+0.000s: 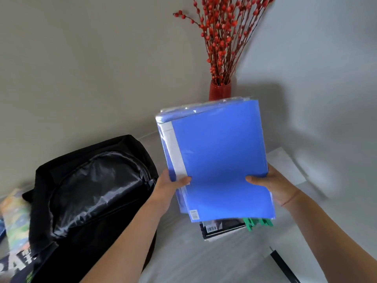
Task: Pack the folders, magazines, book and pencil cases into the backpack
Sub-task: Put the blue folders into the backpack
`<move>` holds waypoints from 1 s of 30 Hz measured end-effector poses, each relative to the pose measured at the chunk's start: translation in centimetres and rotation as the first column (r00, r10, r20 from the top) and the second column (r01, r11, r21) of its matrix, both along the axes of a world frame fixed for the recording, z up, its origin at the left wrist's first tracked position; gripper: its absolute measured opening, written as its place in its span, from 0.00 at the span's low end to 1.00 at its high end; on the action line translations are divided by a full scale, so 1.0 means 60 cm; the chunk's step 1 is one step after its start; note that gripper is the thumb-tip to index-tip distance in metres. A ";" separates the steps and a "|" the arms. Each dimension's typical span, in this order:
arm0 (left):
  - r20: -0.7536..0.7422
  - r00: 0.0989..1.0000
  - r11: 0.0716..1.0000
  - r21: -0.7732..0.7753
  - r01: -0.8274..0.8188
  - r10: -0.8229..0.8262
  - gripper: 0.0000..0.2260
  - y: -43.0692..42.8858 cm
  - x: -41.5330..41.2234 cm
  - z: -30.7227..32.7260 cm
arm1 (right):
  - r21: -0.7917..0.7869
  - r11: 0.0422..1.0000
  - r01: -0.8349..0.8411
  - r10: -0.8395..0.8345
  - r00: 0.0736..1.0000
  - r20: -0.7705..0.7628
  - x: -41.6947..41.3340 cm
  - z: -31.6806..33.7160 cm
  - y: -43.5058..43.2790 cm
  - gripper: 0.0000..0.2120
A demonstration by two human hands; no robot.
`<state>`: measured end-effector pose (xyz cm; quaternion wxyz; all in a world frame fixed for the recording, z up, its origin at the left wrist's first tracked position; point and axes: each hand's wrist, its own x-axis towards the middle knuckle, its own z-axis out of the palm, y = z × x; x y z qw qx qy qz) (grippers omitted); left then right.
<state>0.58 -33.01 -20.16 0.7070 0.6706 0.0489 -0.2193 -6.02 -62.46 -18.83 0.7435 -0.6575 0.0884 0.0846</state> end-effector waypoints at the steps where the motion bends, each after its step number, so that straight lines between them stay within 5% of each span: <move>1: 0.028 0.999 0.999 -0.028 0.026 -0.025 0.29 0.004 0.005 0.011 | -0.019 1.000 0.001 0.000 1.000 0.024 0.006 0.011 -0.001 0.30; 7: 0.102 0.995 0.999 -0.031 0.025 -0.022 0.26 0.008 -0.026 0.027 | -0.140 0.990 0.027 -0.022 0.999 0.037 0.012 0.025 0.014 0.27; 11: 0.091 0.995 0.999 0.023 0.038 -0.040 0.17 -0.008 -0.066 0.012 | -0.128 0.990 0.066 -0.068 0.998 -0.012 -0.002 0.003 0.029 0.38; 14: 0.064 0.998 0.994 0.110 0.012 -0.019 0.11 -0.011 -0.069 0.024 | -0.150 0.984 0.099 -0.100 0.995 0.005 -0.005 0.021 0.040 0.14; 17: 0.044 0.999 0.988 0.153 0.004 -0.011 0.11 0.012 -0.064 0.049 | -0.163 0.980 0.114 -0.108 0.993 0.048 -0.002 0.053 0.058 0.10; 20: -0.022 1.000 0.990 0.143 0.014 -0.011 0.16 0.067 -0.073 0.083 | -0.012 0.996 0.085 -0.085 0.996 0.017 -0.008 0.078 0.099 0.26; 23: -0.102 0.992 0.982 0.161 0.095 -0.079 0.13 0.142 -0.102 0.096 | 0.158 0.987 -0.027 0.038 0.997 -0.069 -0.029 0.075 0.159 0.22; 27: -0.198 0.976 0.930 0.333 0.155 -0.092 0.25 0.281 -0.149 0.094 | 0.268 0.955 -0.126 0.161 0.980 -0.114 -0.067 0.049 0.252 0.24; 30: 0.029 0.997 0.813 0.578 -0.078 0.075 0.18 0.396 -0.146 0.062 | 0.247 0.936 -0.250 0.295 0.941 -0.166 -0.093 0.020 0.307 0.25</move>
